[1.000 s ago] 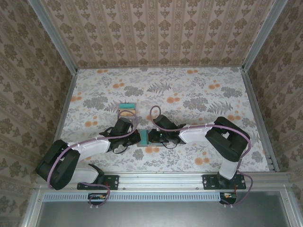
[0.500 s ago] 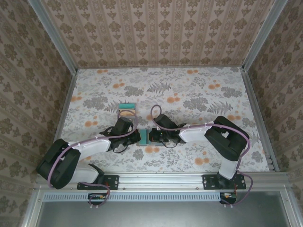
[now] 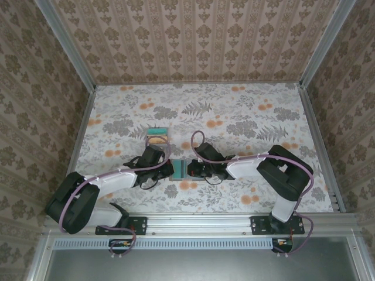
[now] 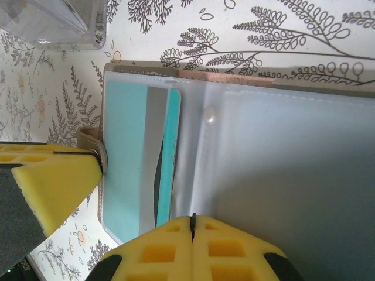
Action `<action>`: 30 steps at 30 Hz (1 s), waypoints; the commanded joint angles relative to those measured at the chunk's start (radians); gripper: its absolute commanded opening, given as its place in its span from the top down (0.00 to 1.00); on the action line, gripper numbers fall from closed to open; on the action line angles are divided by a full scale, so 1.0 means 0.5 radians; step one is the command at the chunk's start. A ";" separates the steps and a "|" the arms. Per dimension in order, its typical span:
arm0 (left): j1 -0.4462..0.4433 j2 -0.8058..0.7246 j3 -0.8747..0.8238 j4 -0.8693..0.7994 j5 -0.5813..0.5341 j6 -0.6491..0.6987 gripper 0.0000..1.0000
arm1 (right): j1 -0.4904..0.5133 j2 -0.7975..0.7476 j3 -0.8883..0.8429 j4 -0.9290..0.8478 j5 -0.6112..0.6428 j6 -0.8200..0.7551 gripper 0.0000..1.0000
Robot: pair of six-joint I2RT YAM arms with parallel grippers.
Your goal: Take the credit cards out of the card holder
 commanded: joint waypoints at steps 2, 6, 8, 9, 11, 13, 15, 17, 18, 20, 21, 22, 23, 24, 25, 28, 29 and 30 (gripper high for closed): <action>0.014 0.043 0.001 -0.158 -0.008 0.011 1.00 | -0.013 -0.016 -0.018 0.032 -0.037 0.006 0.99; 0.014 0.043 0.001 -0.152 0.002 0.012 1.00 | -0.007 -0.007 -0.004 0.106 -0.061 0.025 0.84; 0.014 0.043 0.001 -0.149 0.008 0.014 1.00 | -0.007 -0.010 0.011 0.109 -0.064 0.028 0.83; 0.016 0.043 0.001 -0.146 0.011 0.011 1.00 | -0.008 -0.010 0.020 0.110 -0.067 0.028 0.83; 0.014 0.043 0.001 -0.141 0.014 0.013 1.00 | -0.008 -0.007 0.038 0.104 -0.075 0.028 0.82; 0.014 0.043 0.001 -0.136 0.017 0.013 1.00 | -0.010 0.003 0.055 0.103 -0.083 0.028 0.82; 0.011 0.043 -0.002 -0.135 0.020 0.011 1.00 | -0.005 0.022 0.070 0.101 -0.092 0.030 0.81; 0.011 0.043 -0.002 -0.135 0.020 0.011 1.00 | -0.001 0.036 0.083 0.104 -0.098 0.029 0.81; 0.008 0.043 -0.004 -0.130 0.020 0.011 1.00 | 0.000 0.049 0.091 0.097 -0.096 0.028 0.81; 0.008 0.043 -0.002 -0.130 0.020 0.011 1.00 | -0.001 0.073 0.103 0.084 -0.095 0.031 0.81; 0.008 0.044 -0.001 -0.131 0.020 0.011 1.00 | 0.000 0.082 0.111 0.072 -0.092 0.031 0.81; 0.008 0.043 0.000 -0.133 0.020 0.011 1.00 | -0.004 0.090 0.114 0.061 -0.088 0.031 0.81; 0.008 0.043 0.001 -0.130 0.020 0.011 1.00 | -0.001 0.101 0.115 0.051 -0.083 0.031 0.81; 0.008 0.043 0.001 -0.133 0.020 0.011 1.00 | -0.001 0.103 0.119 0.033 -0.073 0.030 0.81; 0.008 0.043 0.001 -0.133 0.020 0.010 1.00 | -0.001 0.104 0.120 0.015 -0.064 0.031 0.81; 0.008 0.045 -0.003 -0.132 0.020 0.008 1.00 | -0.001 0.094 0.114 -0.024 -0.026 0.025 0.81; 0.008 0.044 -0.002 -0.133 0.017 0.007 1.00 | -0.001 0.088 0.108 -0.037 -0.012 0.022 0.81; 0.006 0.043 -0.002 -0.136 0.017 0.008 1.00 | -0.001 0.077 0.105 -0.050 -0.001 0.015 0.81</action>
